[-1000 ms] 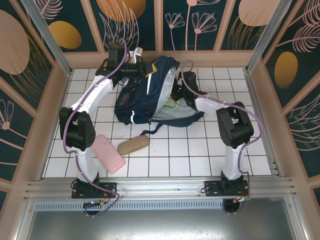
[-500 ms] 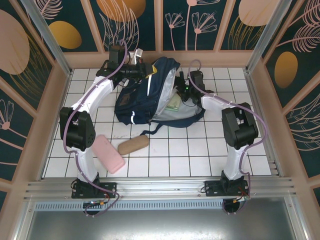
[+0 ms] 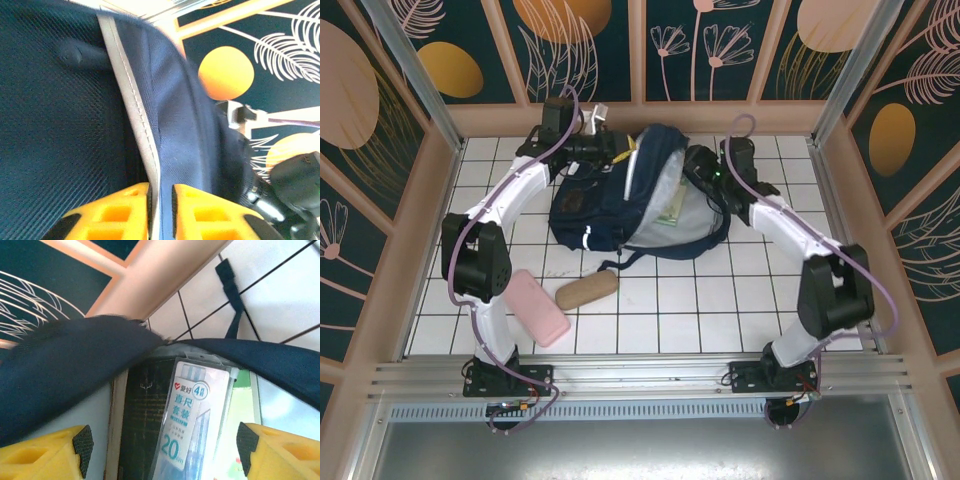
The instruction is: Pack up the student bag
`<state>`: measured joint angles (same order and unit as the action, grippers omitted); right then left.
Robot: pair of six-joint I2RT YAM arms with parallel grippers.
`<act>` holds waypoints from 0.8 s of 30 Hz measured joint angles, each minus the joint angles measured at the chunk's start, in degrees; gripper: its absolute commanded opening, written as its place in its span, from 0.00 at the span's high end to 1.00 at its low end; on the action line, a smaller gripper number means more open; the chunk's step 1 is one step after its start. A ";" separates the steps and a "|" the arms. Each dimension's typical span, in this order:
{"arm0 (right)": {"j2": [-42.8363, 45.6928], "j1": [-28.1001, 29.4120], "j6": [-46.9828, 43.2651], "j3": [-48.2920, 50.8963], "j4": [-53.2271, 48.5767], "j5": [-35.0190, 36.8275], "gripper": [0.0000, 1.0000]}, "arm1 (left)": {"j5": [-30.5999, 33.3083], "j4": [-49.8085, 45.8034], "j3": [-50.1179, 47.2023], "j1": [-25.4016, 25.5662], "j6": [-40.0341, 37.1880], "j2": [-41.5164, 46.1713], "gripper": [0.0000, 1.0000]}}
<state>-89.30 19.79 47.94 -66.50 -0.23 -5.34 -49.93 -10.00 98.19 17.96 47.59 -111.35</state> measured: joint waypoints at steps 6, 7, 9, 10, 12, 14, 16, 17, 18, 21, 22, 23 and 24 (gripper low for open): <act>11.74 3.02 -3.56 7.41 -1.27 3.65 0.23 | 4.42 -1.42 -6.99 0.22 -4.07 5.64 0.34; 13.29 4.31 -5.01 8.55 -1.29 3.87 0.23 | 5.40 -1.51 -9.16 0.22 -4.92 7.41 0.32; 15.41 7.21 -7.67 10.16 -1.42 3.82 0.22 | 7.93 -2.64 -13.75 0.22 -7.15 11.50 0.30; 16.13 8.66 -8.85 10.75 -1.49 3.65 0.22 | 9.88 -3.78 -16.31 0.31 -8.68 13.99 0.29; 17.40 10.71 -10.43 12.24 -1.36 1.79 0.22 | 14.53 -6.01 -21.33 0.66 -11.74 18.95 0.27; 18.78 11.32 -11.39 14.51 -1.29 -0.74 0.22 | 19.69 -8.00 -27.23 1.09 -14.51 24.15 0.24; 19.56 11.56 -12.07 16.48 -1.42 -2.71 0.20 | 24.48 -8.63 -34.77 1.53 -15.98 29.40 0.09; 19.56 11.89 -12.28 16.98 -1.64 -3.28 0.20 | 26.21 -8.70 -38.38 1.70 -16.24 31.47 0.05; 19.56 12.76 -12.63 17.55 -1.79 -3.85 0.20 | 28.15 -9.05 -42.73 1.86 -16.37 33.55 0.04; 19.32 17.03 -13.11 18.64 -2.47 -5.38 0.19 | 32.30 -10.34 -51.95 1.95 -16.48 35.87 0.03; 18.84 18.86 -13.09 18.67 -2.86 -5.99 0.19 | 33.68 -10.75 -54.64 1.99 -16.26 36.50 0.03; 18.08 20.61 -12.92 18.62 -3.21 -6.38 0.19 | 34.62 -11.08 -56.30 1.99 -15.87 37.24 0.02; 16.92 22.64 -12.48 18.27 -4.22 -6.54 0.19 | 35.76 -11.39 -58.34 1.99 -15.30 38.80 0.02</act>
<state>-72.38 42.44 35.46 -48.23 -4.45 -11.88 -14.17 -21.39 39.86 19.94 32.29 -72.55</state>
